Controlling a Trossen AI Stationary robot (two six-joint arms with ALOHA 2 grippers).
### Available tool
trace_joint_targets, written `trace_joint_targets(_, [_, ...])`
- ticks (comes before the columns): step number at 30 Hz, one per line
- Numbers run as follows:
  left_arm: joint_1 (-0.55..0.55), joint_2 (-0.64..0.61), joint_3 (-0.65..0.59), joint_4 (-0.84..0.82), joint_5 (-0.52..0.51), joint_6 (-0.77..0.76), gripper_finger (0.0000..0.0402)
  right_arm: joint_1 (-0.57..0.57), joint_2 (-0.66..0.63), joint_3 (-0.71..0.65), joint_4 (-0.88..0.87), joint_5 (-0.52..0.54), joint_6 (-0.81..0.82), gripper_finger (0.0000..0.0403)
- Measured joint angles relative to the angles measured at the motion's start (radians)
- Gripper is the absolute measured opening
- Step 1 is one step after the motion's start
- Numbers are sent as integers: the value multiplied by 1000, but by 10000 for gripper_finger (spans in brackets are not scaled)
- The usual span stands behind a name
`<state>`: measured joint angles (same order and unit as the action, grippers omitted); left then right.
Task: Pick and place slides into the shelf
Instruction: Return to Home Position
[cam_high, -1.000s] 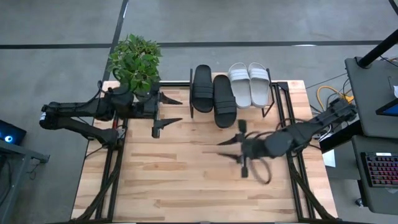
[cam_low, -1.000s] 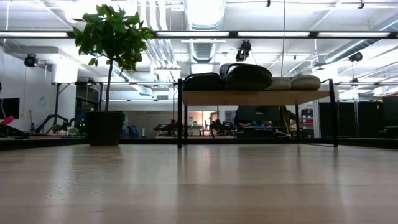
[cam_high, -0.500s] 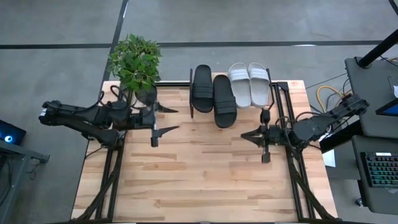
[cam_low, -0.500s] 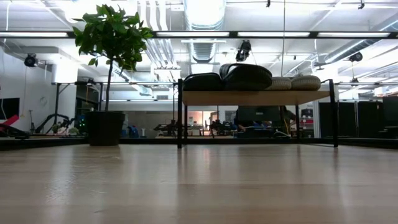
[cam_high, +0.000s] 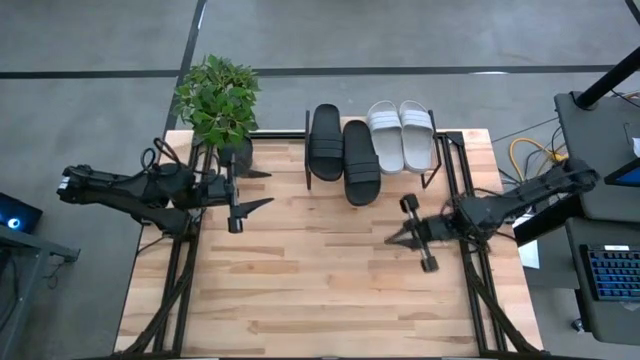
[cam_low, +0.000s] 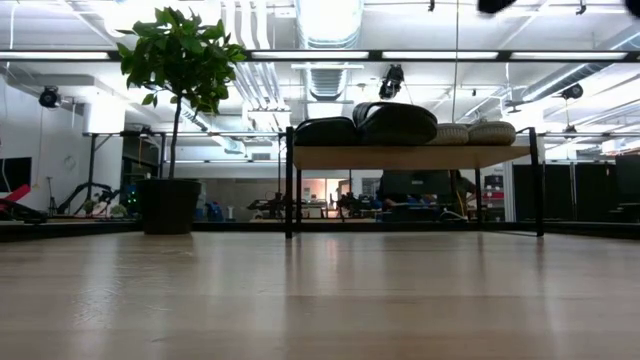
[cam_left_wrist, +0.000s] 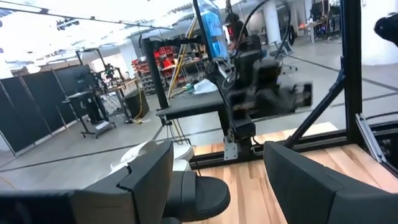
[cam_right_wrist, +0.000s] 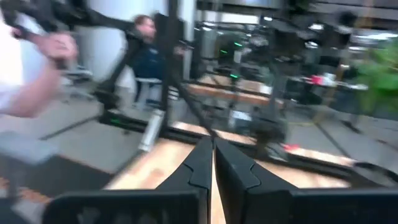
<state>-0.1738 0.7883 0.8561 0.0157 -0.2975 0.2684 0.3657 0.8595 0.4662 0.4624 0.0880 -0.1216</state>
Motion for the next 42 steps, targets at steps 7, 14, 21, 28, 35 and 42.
trace_joint_targets(7, [0, 9, -18, 8, -10, 0, 235, -278, 58, 4, -1, -64, -3, 8])
trace_joint_targets(14, [0, -4, -17, 0, -18, 0, 235, -262, -84, -9, -205, -26, -2, 8])
trace_joint_targets(21, [0, -43, -53, 2, -23, -1, 235, -142, -314, -135, -214, 40, -6, 8])
trace_joint_targets(28, [0, -46, -75, 4, -29, -25, 235, -222, -381, -211, -159, 37, -3, 8])
trace_joint_targets(35, [0, -25, -74, 8, -30, -27, 235, -297, -471, -148, -427, 44, 3, 8])
trace_joint_targets(42, [0, -30, -74, 6, -30, -34, 235, -287, -646, -210, -456, 44, -34, 8])
